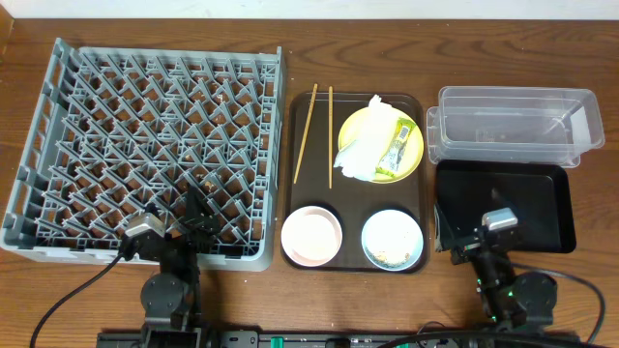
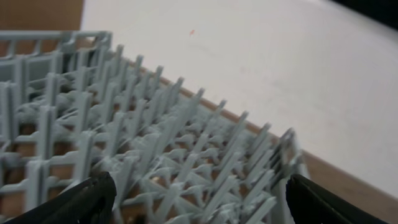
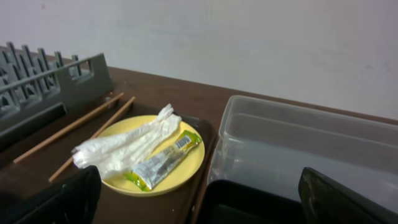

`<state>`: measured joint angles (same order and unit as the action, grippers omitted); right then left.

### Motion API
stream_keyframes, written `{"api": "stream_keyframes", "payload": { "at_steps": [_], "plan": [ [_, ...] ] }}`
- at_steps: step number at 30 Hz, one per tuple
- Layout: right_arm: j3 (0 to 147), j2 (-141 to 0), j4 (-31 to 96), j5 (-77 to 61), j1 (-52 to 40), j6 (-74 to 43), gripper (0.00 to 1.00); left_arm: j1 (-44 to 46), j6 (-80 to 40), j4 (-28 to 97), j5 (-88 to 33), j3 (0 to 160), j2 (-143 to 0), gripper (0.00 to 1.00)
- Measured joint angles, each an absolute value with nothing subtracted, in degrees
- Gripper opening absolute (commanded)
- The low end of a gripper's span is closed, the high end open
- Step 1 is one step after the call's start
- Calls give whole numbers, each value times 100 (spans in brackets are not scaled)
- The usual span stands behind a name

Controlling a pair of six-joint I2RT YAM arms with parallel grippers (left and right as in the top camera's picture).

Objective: Sort waste into correct bins and load items into the dishwasher
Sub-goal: 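Reach the right gripper to the white tissue on the yellow plate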

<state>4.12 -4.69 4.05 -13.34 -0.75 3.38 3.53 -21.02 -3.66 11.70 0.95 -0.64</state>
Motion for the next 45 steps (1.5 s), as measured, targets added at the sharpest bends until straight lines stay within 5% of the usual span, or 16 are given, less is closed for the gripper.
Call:
{"api": "stream_keyframes", "payload": {
  "at_steps": [9, 24, 31, 33, 40, 45],
  "plan": [
    [3074, -2950, 1024, -1752, -75, 333, 99, 353, -2071, 252, 416, 1662, -1262, 90],
    [7856, -7481, 5043, -2783, -75, 735, 99, 353, -1813, 4139, -698, 6853, -5846, 90],
    [8106, -7741, 4635, -3999, -75, 178, 99, 353, -1811, 4283, -768, 6989, -6320, 91],
    [8119, -7741, 4372, -4099, -78, -14, 92, 353, -1813, 4311, -779, 6989, -6333, 90],
    [8254, -8097, 4727, -2864, -943, -768, 94, 353, -1811, 4313, -784, 6989, -6333, 90],
    [8291, -9144, 4930, -1900, -1833, -1212, 76, 353, -1811, 4318, -784, 6991, -6333, 90]
  ]
}}
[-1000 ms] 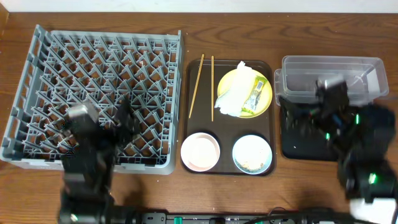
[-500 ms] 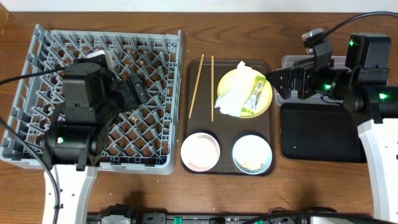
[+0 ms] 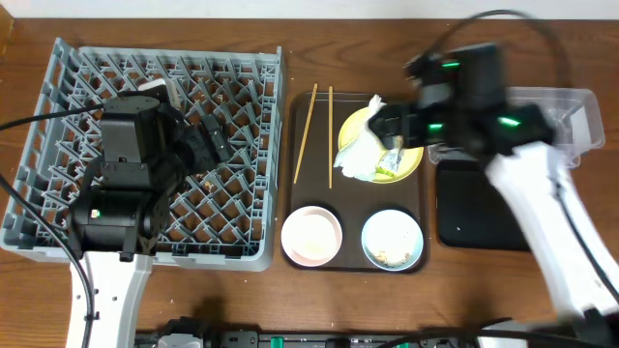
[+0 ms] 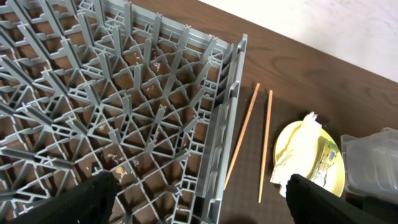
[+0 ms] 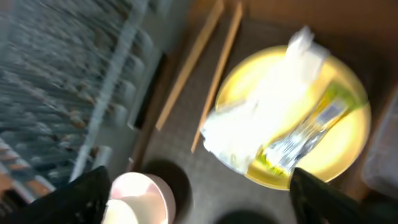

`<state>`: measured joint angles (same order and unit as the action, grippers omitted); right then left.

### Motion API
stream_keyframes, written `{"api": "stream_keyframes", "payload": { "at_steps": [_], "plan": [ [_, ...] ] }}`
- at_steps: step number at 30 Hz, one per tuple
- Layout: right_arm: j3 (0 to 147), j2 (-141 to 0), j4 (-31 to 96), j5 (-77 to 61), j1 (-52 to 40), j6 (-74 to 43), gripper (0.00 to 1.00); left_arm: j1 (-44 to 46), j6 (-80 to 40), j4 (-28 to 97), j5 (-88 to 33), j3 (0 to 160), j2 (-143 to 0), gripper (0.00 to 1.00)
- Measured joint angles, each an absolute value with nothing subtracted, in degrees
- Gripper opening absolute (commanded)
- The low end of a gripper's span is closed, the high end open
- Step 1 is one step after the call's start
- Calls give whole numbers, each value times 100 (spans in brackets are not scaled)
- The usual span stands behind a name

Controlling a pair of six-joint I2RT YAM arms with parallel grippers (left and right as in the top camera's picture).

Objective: Sort waste into correct bins and load items into the dishwasher
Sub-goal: 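Reach the right gripper to the white tissue on the yellow plate, then grasp the tissue and drop it into the clear plastic bin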

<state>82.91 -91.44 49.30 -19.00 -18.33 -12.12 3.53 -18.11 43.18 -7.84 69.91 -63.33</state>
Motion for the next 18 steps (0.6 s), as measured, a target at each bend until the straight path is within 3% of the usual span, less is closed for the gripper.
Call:
{"api": "stream_keyframes", "payload": {
  "at_steps": [7, 16, 18],
  "plan": [
    [8464, -10549, 3924, -1118, -2005, -1957, 65, 353, -1811, 4316, -786, 6989, -6333, 91],
    [8541, -11850, 3109, -377, -2143, -2477, 63, 353, -1811, 4316, -784, 6991, -6333, 90],
    [8541, -12040, 3127, -242, -2211, -2541, 54, 353, -1811, 4316, -786, 6989, -6333, 91]
  ]
}}
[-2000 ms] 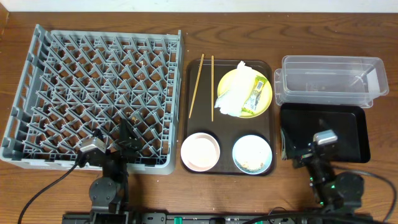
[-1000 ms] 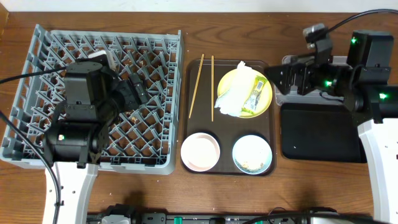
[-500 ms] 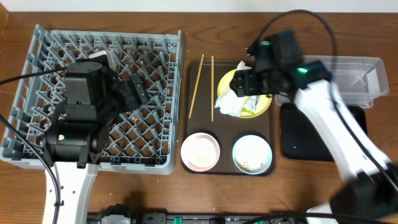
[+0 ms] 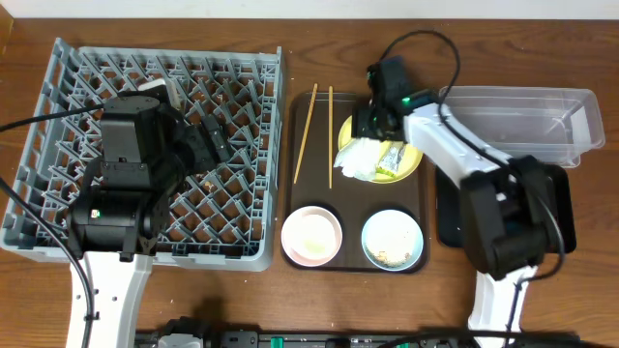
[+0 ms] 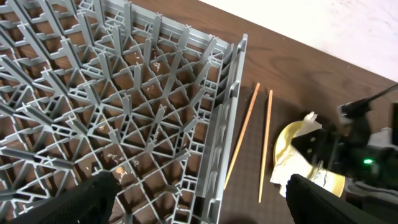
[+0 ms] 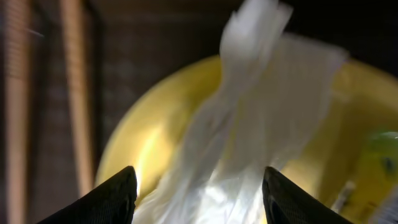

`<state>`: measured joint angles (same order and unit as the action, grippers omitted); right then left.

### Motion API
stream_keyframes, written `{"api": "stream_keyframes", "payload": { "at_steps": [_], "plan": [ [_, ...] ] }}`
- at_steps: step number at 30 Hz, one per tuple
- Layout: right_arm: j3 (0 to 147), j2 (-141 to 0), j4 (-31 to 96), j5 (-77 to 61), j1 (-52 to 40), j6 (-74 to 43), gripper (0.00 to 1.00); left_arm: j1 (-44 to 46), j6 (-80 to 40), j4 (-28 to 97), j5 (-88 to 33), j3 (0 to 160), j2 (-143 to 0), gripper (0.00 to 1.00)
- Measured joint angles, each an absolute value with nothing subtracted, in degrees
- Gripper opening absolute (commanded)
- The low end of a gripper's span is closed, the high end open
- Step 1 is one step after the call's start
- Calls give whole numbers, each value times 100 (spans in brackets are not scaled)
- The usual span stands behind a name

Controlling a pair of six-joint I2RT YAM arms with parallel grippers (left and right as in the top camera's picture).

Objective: Sort waste into correct bins and load items into the dishwasher
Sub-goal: 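Grasp the tissue and drop it into the clear plastic bin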

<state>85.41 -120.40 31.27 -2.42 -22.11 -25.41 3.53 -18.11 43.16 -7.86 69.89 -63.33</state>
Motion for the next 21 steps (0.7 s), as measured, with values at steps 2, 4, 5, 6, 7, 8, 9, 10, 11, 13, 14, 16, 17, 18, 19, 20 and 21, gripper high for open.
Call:
{"api": "stream_keyframes", "payload": {
  "at_steps": [2, 4, 5, 6, 7, 8, 9, 10, 11, 13, 14, 16, 17, 18, 19, 20, 21],
  "plan": [
    [8541, -12140, 3173, -152, -2255, -2591, 40, 353, -1811, 4316, -786, 6989, -6333, 91],
    [8541, -12180, 3264, -104, -2300, -2661, 25, 353, -1811, 4313, -786, 6989, -6333, 90],
    [8541, -12180, 3297, -64, -2311, -2679, 18, 353, -1811, 4316, -786, 6989, -6333, 91],
    [8543, -12180, 3347, -40, -2318, -2740, 11, 353, -1811, 4318, -786, 6989, -6333, 90],
    [8543, -12180, 3374, -25, -2322, -2775, 1, 353, -1811, 4316, -786, 6989, -6333, 91],
    [8543, -12180, 3391, -5, -2327, -2788, 1, 353, -1813, 4316, -786, 6989, -6333, 90],
    [8543, -12180, 3398, -5, -2329, -2805, 1, 353, -1811, 4316, -786, 6989, -6333, 91],
    [8545, -12178, 3402, 1, -2329, -2816, 1, 353, -1811, 4318, -786, 6989, -6333, 91],
    [8545, -12167, 3402, 1, -2327, -2818, 1, 353, -1811, 4316, -786, 6991, -6333, 90],
    [8545, -12103, 3415, -27, -2327, -2816, 1, 353, -1811, 4318, -788, 6991, -6333, 90],
    [8545, -12042, 3422, -51, -2324, -2803, 1, 353, -1811, 4316, -792, 6991, -6333, 91],
    [8543, -11824, 3424, -128, -2305, -2786, 1, 353, -1811, 4318, -805, 6989, -6333, 90],
    [8543, -11618, 3424, -176, -2290, -2781, 1, 353, -1811, 4316, -812, 6989, -6333, 91],
    [8543, -11358, 3424, -209, -2257, -2783, 1, 353, -1811, 4318, -823, 6989, -6333, 91],
    [8543, -11109, 3420, -231, -2215, -2792, 1, 353, -1811, 4318, -825, 6989, -6333, 90],
    [8543, -10831, 3417, -235, -2161, -2816, 1, 353, -1811, 4316, -827, 6989, -6333, 90],
    [8545, -10503, 3426, -209, -2071, -2873, 1, 353, -1811, 4316, -827, 6991, -6333, 90]
  ]
}}
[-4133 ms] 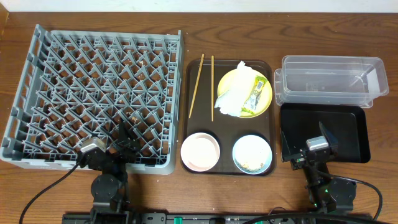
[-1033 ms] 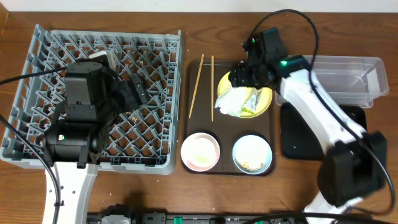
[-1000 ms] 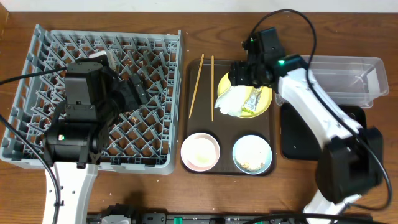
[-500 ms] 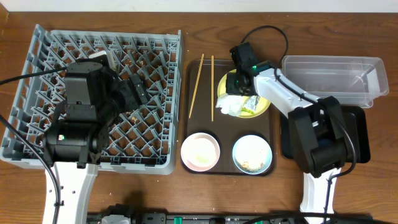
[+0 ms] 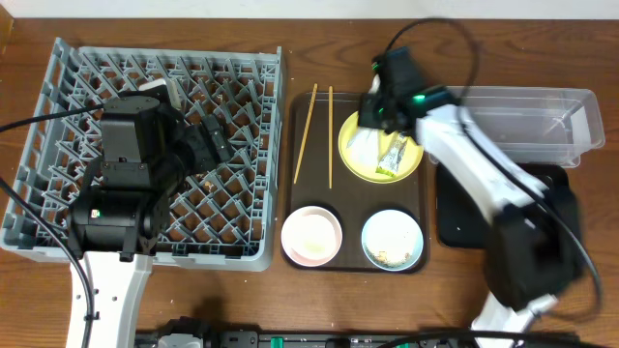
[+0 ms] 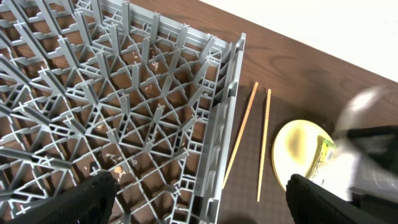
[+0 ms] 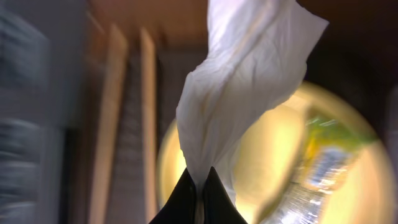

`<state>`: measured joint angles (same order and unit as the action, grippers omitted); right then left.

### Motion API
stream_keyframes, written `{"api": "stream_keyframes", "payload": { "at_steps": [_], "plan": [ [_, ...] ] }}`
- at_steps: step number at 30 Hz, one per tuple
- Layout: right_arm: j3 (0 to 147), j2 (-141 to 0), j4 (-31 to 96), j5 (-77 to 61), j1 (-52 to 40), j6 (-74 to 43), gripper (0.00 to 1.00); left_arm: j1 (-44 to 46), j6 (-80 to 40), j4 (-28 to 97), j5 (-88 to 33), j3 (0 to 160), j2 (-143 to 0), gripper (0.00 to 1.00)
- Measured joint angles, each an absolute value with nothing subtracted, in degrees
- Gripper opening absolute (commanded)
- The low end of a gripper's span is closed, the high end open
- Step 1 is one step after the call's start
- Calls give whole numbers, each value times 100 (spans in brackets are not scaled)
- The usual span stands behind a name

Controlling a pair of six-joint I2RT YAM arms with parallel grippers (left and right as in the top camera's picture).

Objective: Sort waste into correct bins and load items into the dishwasher
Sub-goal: 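Grasp the tissue and drop it into the clear plastic bin, then grasp the green snack wrapper on the yellow plate with right gripper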

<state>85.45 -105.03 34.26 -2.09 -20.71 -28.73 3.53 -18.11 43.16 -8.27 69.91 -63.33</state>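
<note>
My right gripper (image 7: 199,180) is shut on a white napkin (image 7: 242,81), which hangs above the yellow plate (image 7: 273,162). A green and silver wrapper (image 7: 323,168) still lies on that plate. From overhead the right gripper (image 5: 375,108) sits over the plate's (image 5: 411,159) left rim, with the wrapper (image 5: 392,155) beside it. Two chopsticks (image 5: 306,132) lie on the brown tray (image 5: 350,198). A pink bowl (image 5: 311,235) and a blue bowl (image 5: 392,239) stand at the tray's front. My left gripper (image 6: 202,199) is open above the grey dish rack (image 6: 124,106).
A clear plastic bin (image 5: 522,121) stands at the back right, with a black bin (image 5: 464,208) in front of it. The dish rack (image 5: 58,126) fills the left half of the table. The blue bowl holds crumbs.
My right gripper was open and low over the napkin on the plate. Now it is shut on the napkin, which is off the plate. The left arm has not moved.
Both arms were parked low at the table's front edge. Then my left gripper was open above the rack and my right one above the yellow plate. The right gripper was then down at the napkin, and now holds it above the plate.
</note>
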Motion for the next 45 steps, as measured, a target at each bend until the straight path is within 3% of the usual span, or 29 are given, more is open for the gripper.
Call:
{"api": "stream_keyframes", "payload": {
  "at_steps": [8, 17, 21, 24, 32, 40, 45],
  "plan": [
    [8709, -8892, 4160, 545, -819, -3918, 1, 353, -1811, 4316, -827, 6989, -6333, 91],
    [8608, -9675, 4436, 1033, 454, -4757, 1, 353, -1811, 4318, -829, 6989, -6333, 90],
    [8565, -10132, 4427, 1046, 589, -4947, 18, 353, -1811, 4318, -829, 6989, -6333, 91],
    [8543, -10294, 4355, 917, 582, -4971, 26, 353, -1811, 4316, -829, 6989, -6333, 91],
    [8541, -9926, 4042, 183, 325, -4541, 31, 353, -1811, 4316, -829, 6989, -6333, 90],
    [8556, -9188, 4333, -390, -1212, -2598, 38, 353, -1811, 4316, -829, 6989, -6333, 90],
    [8532, -9625, 4757, 220, -2027, -2392, 38, 353, -1811, 4316, -827, 6991, -6333, 91]
  ]
}}
